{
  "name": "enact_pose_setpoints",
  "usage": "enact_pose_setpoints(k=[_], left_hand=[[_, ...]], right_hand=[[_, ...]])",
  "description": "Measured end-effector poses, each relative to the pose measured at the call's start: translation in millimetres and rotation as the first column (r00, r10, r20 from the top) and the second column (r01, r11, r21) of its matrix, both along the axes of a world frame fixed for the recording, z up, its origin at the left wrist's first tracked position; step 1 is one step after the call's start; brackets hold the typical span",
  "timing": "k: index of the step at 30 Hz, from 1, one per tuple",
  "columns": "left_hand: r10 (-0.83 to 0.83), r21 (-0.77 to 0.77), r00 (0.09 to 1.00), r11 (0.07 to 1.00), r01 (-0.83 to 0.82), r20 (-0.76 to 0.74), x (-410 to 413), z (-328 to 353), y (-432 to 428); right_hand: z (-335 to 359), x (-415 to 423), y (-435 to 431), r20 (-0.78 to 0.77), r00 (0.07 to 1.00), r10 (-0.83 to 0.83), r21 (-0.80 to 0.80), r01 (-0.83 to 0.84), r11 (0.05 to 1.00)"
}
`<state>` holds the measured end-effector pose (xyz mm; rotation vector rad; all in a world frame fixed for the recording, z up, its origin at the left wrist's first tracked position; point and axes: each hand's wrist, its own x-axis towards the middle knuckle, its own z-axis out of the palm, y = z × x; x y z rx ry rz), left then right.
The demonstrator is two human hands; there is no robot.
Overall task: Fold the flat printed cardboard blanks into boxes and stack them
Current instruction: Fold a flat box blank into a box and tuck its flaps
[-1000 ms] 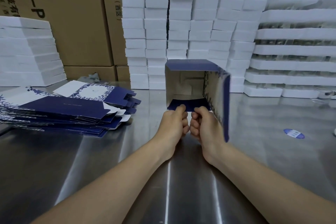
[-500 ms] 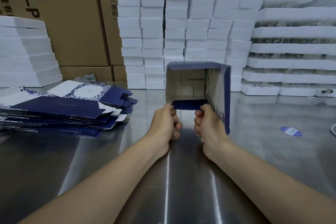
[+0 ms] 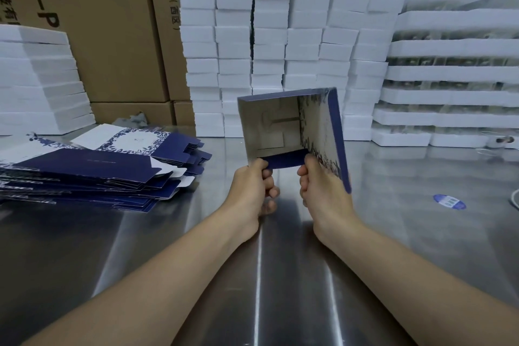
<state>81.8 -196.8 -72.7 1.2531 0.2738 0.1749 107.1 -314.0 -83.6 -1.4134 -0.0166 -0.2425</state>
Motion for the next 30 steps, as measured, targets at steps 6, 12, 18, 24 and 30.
enact_pose_setpoints(k=[6,12,18,24,30], left_hand=[[-0.059,0.0,0.998,0.998,0.059,0.02,3,-2,1],[0.142,0.177,0.973,0.969,-0.174,0.18,2,-5,10],[0.101,0.402,0.908,0.873,-0.277,0.406,2,1,21],[0.021,0.389,0.869,0.888,-0.243,0.494,-1,0,12],[0.066,0.154,0.93,0.98,-0.129,0.362,-5,10,14]], right_hand=[[2,0,-2,-0.082,0.981,0.176,0.009,-0.176,0.984],[4,11,-12,0.029,1.0,-0.002,-0.121,0.006,0.993],[0,18,-18,0.005,0.999,0.037,-0.162,-0.036,0.986],[12,10,-21,0.039,0.999,0.029,-0.198,-0.021,0.98],[20,5,-24,0.07,0.997,-0.024,-0.205,0.038,0.978]])
